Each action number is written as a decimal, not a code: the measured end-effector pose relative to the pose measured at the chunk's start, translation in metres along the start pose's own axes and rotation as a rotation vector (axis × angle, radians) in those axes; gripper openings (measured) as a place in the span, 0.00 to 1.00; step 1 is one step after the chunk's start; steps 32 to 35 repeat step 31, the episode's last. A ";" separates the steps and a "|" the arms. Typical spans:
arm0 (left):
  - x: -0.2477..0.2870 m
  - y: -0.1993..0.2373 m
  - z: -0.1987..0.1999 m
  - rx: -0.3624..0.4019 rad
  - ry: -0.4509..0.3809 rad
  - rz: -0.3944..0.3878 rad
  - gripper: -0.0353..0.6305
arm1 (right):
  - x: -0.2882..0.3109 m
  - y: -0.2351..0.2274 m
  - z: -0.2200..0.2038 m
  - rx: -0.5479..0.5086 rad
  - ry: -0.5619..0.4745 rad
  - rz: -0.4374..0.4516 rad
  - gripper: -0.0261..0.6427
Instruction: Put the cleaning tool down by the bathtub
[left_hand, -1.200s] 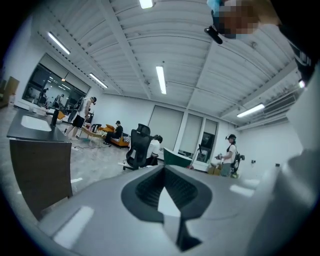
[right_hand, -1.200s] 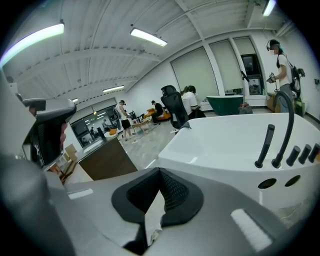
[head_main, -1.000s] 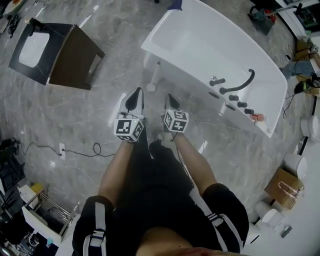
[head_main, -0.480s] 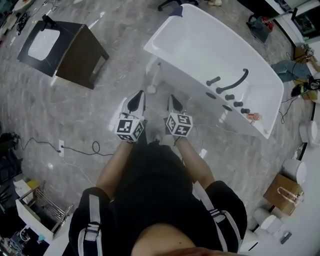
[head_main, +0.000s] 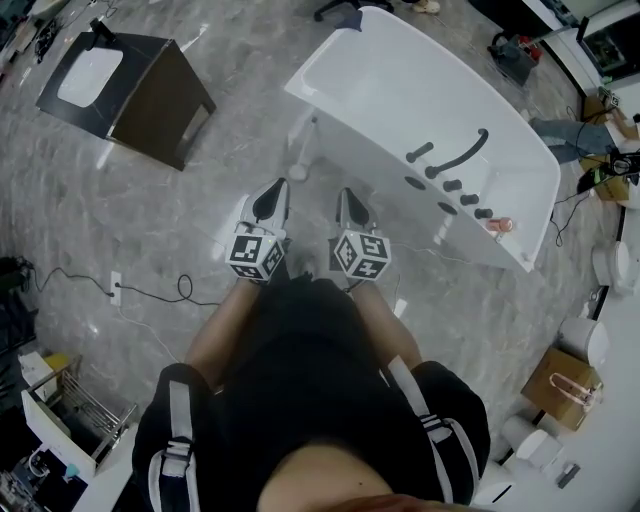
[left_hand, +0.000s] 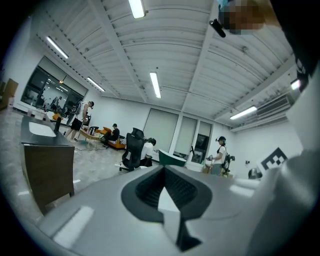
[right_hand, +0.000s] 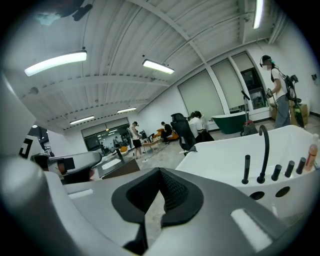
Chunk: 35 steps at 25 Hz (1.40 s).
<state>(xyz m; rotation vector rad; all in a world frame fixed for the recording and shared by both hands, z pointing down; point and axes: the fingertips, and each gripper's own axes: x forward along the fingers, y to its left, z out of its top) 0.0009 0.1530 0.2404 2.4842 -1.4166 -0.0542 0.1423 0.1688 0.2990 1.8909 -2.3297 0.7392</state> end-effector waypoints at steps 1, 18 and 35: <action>-0.001 -0.001 0.000 0.002 -0.002 0.000 0.06 | -0.003 0.002 0.002 -0.006 -0.006 0.006 0.04; -0.014 -0.010 -0.011 0.001 0.006 0.005 0.06 | -0.033 0.019 0.001 -0.021 -0.027 0.070 0.04; -0.010 -0.012 -0.011 -0.007 0.007 0.006 0.06 | -0.032 0.019 0.008 -0.032 -0.038 0.084 0.04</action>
